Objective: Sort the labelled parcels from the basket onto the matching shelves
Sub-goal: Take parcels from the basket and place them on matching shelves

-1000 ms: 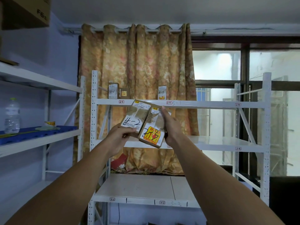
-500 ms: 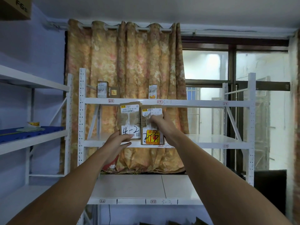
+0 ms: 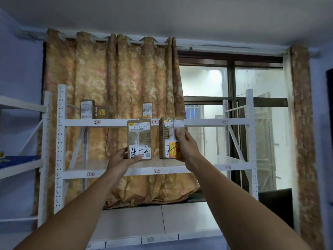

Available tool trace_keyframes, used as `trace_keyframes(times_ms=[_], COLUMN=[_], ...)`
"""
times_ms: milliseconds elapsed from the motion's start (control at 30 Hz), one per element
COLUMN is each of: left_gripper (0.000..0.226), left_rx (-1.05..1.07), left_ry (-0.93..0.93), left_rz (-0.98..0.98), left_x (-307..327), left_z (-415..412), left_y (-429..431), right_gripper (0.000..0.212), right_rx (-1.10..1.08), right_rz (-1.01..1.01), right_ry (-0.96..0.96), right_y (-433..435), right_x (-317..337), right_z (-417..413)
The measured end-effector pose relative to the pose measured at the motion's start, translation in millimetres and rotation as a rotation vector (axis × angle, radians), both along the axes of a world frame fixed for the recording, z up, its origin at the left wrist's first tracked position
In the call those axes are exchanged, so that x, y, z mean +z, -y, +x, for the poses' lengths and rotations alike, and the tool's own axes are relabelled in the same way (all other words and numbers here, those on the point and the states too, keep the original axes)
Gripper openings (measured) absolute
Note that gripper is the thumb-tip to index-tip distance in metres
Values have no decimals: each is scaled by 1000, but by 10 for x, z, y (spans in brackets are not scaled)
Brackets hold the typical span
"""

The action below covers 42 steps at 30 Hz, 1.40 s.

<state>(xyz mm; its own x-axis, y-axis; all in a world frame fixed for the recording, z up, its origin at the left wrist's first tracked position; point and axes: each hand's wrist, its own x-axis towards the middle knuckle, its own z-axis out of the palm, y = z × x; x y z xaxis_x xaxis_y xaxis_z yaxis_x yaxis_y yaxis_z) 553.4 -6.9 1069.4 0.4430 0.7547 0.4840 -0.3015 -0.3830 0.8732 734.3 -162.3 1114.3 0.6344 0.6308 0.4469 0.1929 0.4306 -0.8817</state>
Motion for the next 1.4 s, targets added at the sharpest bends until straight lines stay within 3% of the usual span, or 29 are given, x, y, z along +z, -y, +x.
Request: trace_keyframes(times_ms=[67,300,500,633,833,1033,1100,1233,1400], left_gripper=[53,44,42,42,42,36,42,96,44], left_rx=[-6,-32,-4,-2,-7,24,26,5,-16], left_ry=[4,41,2,-15,-22,-25,-38,-39,-51], left_rz=[-6,-39,-64,-84,-100,-83,-77,-65,-55], left_x=[-18,-127,-236,-314,-405,-352,-311,-288,-316], left_z=[168,710,1050,1263,1618,1852,1938,2157,2547], left_y=[41,159,-19,-336,-998,-1942,-2260,-2741,-3239], right_gripper=[58,48,51,31,41,48,53,48,58], right_rx=[-28,51,24,40,-4,-46,-76,-77,-81], right_rz=[-18,-12,9,57,17,58,71,93,223], right_ry=[32,28,-113,-141,-59,15,54,128,140], right_y=[87,248,16,-271,-1044,-1808,-2036,-2504,-3039], right_x=[19,38,-160,-224,-284,268,494,877,1329], right_z=[150,713,1223,1423,1648,1972,2034,2185,2499])
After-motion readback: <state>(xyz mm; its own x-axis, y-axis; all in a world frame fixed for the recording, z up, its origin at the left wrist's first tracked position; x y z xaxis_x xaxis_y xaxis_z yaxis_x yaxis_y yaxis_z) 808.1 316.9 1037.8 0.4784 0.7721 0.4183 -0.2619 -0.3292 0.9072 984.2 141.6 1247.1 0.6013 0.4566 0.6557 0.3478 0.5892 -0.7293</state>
